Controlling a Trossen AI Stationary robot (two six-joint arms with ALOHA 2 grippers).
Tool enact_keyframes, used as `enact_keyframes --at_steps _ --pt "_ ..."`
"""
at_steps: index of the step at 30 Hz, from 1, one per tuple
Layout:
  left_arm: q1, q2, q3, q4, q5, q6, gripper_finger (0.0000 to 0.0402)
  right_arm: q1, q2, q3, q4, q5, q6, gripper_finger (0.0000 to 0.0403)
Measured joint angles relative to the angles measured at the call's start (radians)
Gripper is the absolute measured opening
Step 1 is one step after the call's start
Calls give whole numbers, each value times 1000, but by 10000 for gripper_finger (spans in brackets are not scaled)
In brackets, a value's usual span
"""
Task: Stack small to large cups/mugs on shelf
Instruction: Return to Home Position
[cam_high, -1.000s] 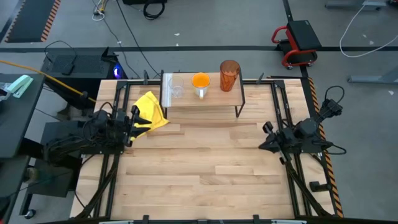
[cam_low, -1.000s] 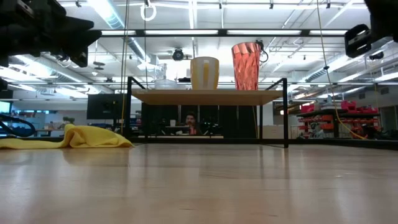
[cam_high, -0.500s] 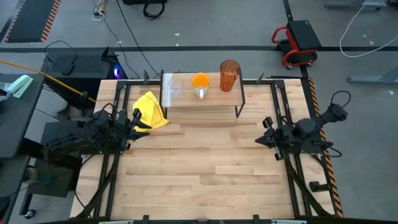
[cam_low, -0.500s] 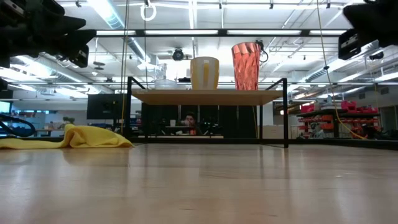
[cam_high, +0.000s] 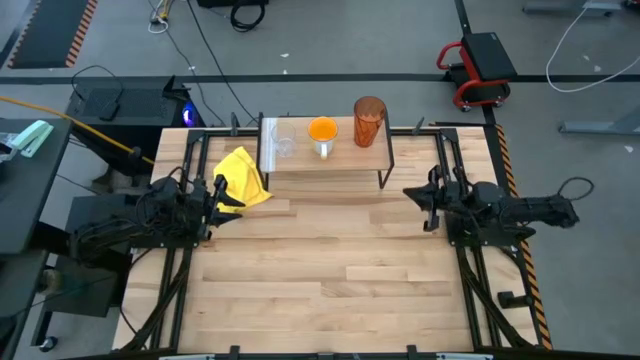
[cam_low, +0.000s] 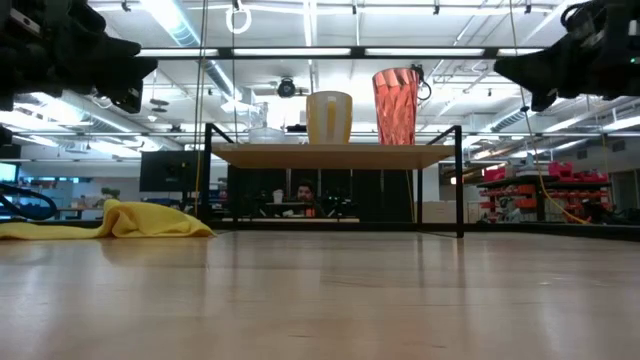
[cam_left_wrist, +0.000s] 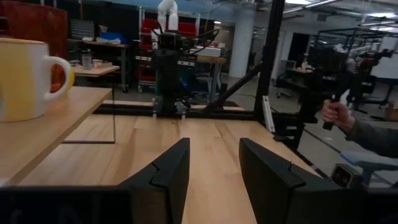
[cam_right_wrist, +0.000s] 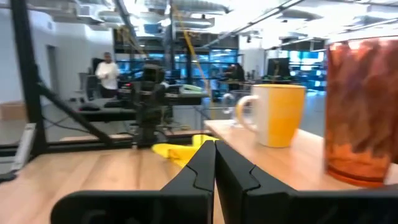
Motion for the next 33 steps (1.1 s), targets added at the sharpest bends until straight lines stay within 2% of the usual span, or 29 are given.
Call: enact_keyframes --at_steps 7,15,22,33 --pt "0 0 0 -36 -18 13 140 -148 0 0 -1 -139 45 18" --pt "0 0 0 -37 -39 30 147 -200 0 0 -1 -191 61 18" --pt "0 0 0 -37 -277 60 143 -200 0 0 -1 -191 44 18" --pt "0 1 0 -86 -456 94 145 -200 0 0 -15 -190 18 18"
